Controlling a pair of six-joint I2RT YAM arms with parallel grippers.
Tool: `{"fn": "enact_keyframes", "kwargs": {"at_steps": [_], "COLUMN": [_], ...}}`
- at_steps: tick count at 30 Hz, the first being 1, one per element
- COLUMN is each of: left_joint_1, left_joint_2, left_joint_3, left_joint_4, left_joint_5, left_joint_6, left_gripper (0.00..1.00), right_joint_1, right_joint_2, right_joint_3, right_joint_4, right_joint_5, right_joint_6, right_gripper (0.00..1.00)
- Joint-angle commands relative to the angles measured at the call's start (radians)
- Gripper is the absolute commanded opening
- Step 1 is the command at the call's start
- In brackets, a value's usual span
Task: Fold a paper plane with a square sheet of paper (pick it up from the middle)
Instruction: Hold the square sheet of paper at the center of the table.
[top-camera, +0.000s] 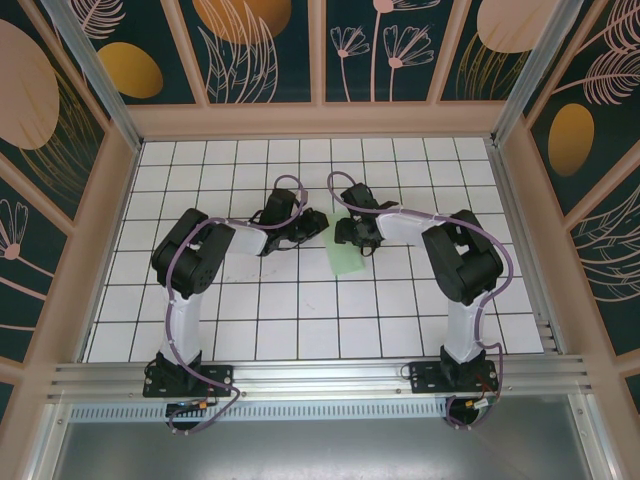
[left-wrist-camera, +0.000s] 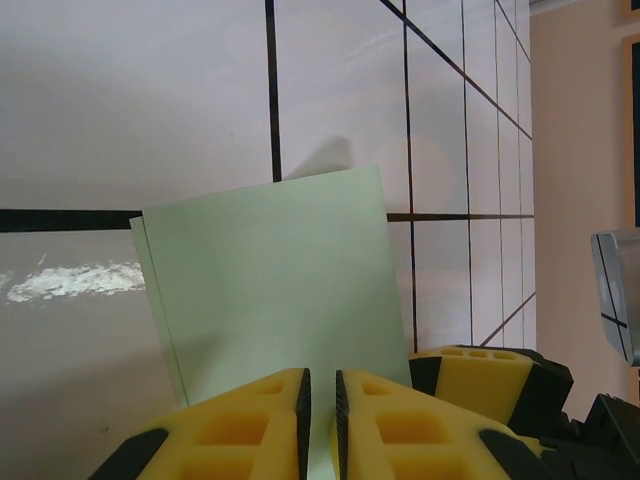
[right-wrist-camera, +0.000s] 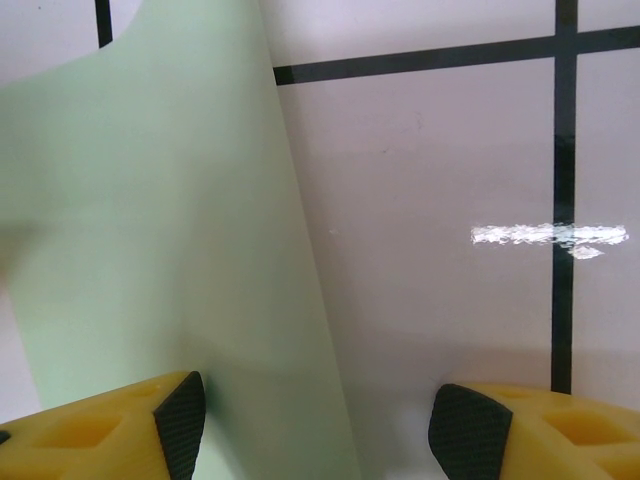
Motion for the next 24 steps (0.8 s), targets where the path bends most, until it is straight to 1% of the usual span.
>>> {"fn": "enact_keyframes", "kwargs": {"at_steps": [1,8,13,24], "left_joint_1": [-0.009,-0.014,-0.018,-0.020], "left_joint_2": [0.024,0.045,0.054,0.077], "left_joint_3": [0.028,0.058,0.078,0.113], "left_joint_4": [-0.018,-0.062,-0.119,-0.215], "left_joint_5": [0.013,0.012,-0.016,-0.032], "left_joint_6": [0.013,0.022,0.027,0.043], "left_gripper": [0.18,0.17,0.16,0.16], "right_joint_1": [-0.009,-0.009,-0.009,-0.009], "right_joint_2": [0.262,0.262,0.266,0.266], "right_joint_3": [-0.089,-0.095,-0.095,-0.097], "right_joint_4": [0.092,0.094,0.095,0.102], "right_joint_5": [-0.085,-0.082,-0.082,-0.089], "right_joint_6": [0.006,-0.008,-0.010,-0.039], "right_gripper": [0.69,0.69,0.69,0.69]}}
